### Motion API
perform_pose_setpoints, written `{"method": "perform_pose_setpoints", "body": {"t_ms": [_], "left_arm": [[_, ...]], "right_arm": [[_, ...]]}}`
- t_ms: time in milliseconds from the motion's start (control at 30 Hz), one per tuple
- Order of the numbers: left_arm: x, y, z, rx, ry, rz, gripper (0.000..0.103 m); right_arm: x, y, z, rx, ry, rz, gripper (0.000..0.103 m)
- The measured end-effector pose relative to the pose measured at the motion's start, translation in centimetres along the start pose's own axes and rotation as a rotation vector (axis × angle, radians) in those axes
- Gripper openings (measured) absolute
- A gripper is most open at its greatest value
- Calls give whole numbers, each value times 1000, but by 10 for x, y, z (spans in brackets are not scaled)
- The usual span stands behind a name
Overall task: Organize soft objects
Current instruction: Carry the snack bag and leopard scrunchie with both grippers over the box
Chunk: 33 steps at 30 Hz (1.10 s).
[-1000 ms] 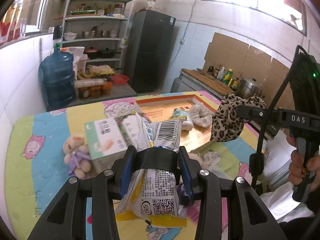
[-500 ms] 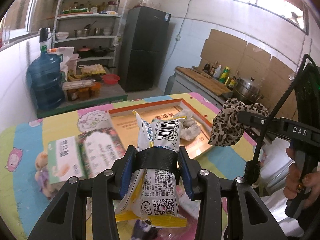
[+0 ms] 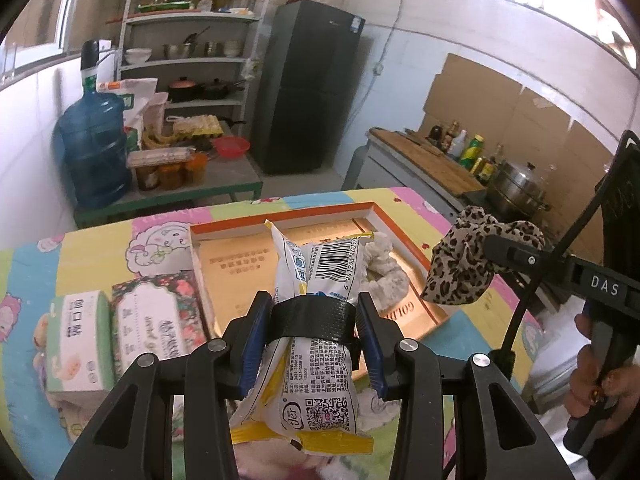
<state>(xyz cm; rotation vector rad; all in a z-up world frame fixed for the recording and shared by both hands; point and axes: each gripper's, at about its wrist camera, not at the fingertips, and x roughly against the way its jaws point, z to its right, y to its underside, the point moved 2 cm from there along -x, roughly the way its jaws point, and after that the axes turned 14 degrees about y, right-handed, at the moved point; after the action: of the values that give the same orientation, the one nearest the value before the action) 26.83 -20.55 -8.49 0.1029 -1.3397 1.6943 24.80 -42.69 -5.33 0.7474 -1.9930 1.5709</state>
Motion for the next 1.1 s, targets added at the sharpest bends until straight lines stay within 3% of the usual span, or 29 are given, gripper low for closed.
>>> {"method": "perform_pose_setpoints", "body": {"t_ms": [767,1100], "left_arm": [[-67,7,-25,162,-160,-20,44],[-87,14,-35,185,-168,-71,44]], "right_arm": [[-100,-14,25,101,-85,-133,20],[-126,-5,35,123,-68,-184,20]]}}
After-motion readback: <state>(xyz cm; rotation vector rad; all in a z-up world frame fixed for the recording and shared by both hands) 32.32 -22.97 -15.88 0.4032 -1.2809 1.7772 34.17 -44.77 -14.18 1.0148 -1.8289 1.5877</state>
